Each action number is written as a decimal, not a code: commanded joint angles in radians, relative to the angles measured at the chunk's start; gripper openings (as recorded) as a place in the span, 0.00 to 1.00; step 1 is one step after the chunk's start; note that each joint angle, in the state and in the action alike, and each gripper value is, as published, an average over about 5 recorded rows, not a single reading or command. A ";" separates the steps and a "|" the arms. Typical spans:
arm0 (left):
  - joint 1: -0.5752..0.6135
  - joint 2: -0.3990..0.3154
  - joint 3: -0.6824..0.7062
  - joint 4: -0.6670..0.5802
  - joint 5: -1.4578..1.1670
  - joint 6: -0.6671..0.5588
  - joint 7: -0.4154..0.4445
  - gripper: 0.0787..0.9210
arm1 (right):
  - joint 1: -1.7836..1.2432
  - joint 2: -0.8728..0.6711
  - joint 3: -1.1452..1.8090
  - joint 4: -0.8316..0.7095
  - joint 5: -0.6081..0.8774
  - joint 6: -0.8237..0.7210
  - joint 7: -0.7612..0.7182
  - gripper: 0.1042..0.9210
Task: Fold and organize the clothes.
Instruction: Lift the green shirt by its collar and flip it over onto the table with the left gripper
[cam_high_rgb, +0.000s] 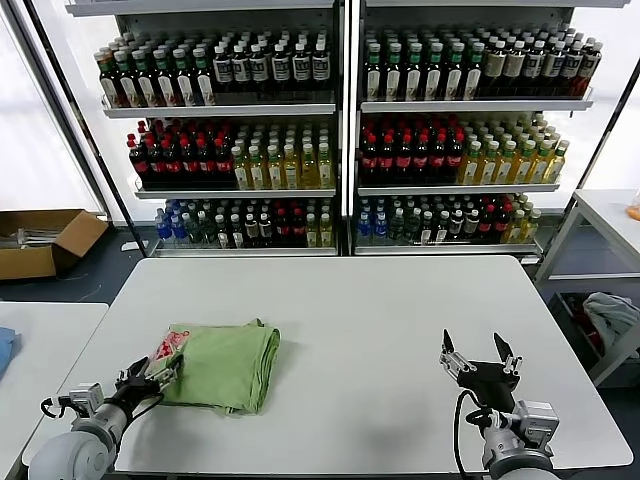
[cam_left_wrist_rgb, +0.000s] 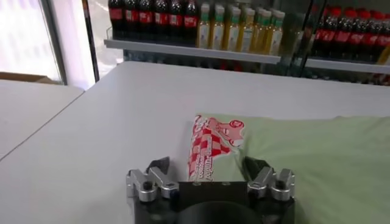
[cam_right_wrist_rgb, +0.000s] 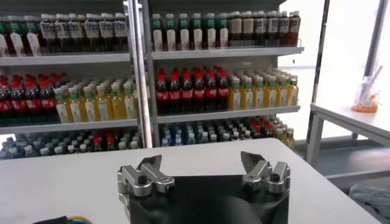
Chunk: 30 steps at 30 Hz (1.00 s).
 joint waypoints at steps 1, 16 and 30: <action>-0.003 -0.001 0.002 0.027 -0.034 0.002 0.008 0.79 | -0.005 0.001 -0.002 0.002 -0.002 0.002 0.001 0.88; 0.004 -0.006 -0.011 0.013 -0.060 -0.046 0.014 0.31 | 0.003 0.000 -0.001 -0.001 -0.002 0.004 0.001 0.88; 0.007 0.161 -0.298 -0.025 -0.130 -0.057 -0.024 0.04 | 0.027 -0.020 0.011 -0.011 0.010 -0.001 0.000 0.88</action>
